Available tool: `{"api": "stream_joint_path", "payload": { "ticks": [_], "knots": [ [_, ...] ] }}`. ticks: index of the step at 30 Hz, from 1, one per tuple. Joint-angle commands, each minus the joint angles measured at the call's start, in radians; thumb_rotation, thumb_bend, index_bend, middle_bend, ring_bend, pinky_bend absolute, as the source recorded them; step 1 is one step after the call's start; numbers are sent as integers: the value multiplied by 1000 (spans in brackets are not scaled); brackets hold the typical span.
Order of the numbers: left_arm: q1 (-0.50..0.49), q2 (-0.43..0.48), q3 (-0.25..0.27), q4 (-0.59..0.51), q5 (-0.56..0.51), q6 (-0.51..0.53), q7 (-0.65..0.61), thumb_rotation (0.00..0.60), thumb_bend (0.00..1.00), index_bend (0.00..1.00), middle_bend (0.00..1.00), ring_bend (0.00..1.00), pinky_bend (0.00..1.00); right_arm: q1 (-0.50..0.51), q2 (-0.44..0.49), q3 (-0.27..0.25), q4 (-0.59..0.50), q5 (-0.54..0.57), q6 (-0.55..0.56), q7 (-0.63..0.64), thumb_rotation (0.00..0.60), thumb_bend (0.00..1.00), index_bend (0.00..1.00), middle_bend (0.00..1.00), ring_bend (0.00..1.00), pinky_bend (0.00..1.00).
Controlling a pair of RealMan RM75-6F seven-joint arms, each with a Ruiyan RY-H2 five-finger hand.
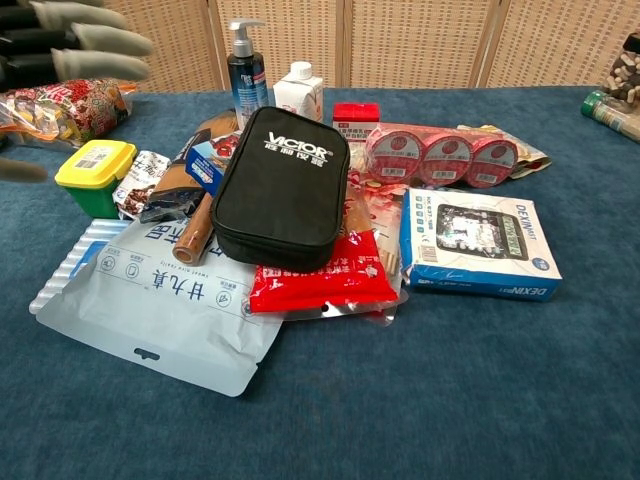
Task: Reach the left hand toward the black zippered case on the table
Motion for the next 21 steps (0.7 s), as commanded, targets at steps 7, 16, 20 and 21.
{"api": "stream_joint_path", "payload": {
  "ticks": [7,16,20,21],
  "knots": [
    [-110,-128,1,29,-38,-106,79,600,0,0,0,0,0,-6,25,9,-5,12,5,63,600,0,0,0,0,0],
    [-175,-242,18,87,-84,-171,121,600,0,0,0,0,0,-10,43,13,-5,22,3,110,600,0,0,0,0,0],
    [-202,-286,23,120,-104,-188,128,600,0,0,0,0,0,-16,53,17,-9,24,13,130,600,0,0,0,0,0],
    [-207,-296,24,126,-108,-188,128,600,0,0,0,0,0,-18,55,17,-11,24,14,135,600,0,0,0,0,0]
  ]
}}
